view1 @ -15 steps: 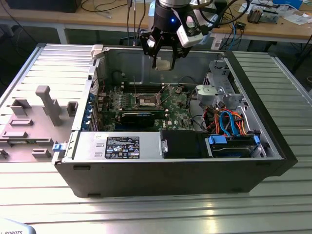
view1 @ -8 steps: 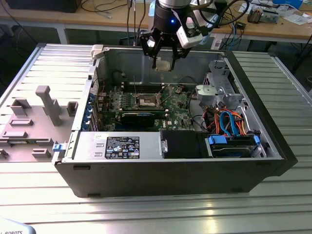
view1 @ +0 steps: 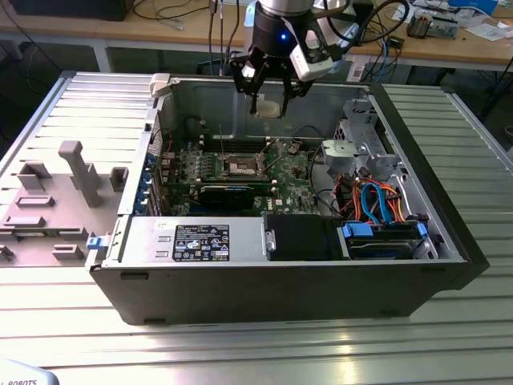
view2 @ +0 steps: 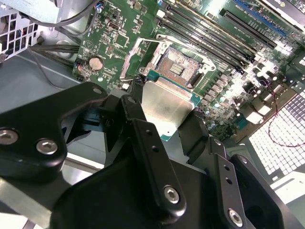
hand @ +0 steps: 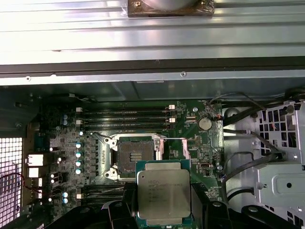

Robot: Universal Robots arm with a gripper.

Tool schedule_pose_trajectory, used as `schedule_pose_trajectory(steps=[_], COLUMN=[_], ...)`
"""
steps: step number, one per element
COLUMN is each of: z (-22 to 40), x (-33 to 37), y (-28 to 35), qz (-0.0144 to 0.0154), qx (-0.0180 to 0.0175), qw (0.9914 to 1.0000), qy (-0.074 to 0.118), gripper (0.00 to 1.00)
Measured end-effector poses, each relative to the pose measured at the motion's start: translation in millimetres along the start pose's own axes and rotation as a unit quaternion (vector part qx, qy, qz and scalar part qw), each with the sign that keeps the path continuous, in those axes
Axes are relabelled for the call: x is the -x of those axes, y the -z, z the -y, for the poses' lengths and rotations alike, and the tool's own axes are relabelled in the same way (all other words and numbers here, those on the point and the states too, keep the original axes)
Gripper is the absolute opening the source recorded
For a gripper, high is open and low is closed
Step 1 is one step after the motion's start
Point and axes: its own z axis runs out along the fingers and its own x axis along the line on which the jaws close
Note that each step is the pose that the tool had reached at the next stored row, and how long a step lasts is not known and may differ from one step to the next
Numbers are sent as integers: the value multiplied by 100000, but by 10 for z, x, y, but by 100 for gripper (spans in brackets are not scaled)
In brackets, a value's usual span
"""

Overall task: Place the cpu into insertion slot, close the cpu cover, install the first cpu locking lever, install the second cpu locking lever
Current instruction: 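Place the cpu into insertion slot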

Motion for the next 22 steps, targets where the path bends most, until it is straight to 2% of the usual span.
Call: schedule_pose_trajectory(steps=[22], z=[7], x=[1], y=[-73], qz=[-1], qx=[-3], qw=[100000], qy=[0], gripper=[55])
